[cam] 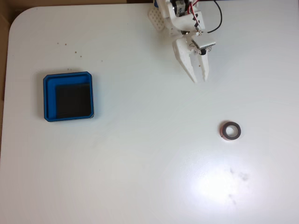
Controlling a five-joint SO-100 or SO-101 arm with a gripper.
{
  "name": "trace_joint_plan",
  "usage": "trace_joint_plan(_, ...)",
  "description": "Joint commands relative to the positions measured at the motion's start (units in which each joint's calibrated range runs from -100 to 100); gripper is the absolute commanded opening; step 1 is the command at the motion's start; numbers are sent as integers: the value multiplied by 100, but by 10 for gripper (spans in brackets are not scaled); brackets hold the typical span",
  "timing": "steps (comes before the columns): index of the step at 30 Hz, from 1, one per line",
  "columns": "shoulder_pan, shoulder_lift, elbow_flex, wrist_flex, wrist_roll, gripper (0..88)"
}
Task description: Pick the red roll and drop it in the blue box
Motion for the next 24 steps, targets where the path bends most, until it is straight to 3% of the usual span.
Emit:
trace_joint_plan(1, -283, -36, 81, -62, -28, 52)
trace_joint_plan(14, -410, 72, -81, -62, -37, 52)
trace_joint_plan(24, -420, 2138, -1456, -62, -37, 52)
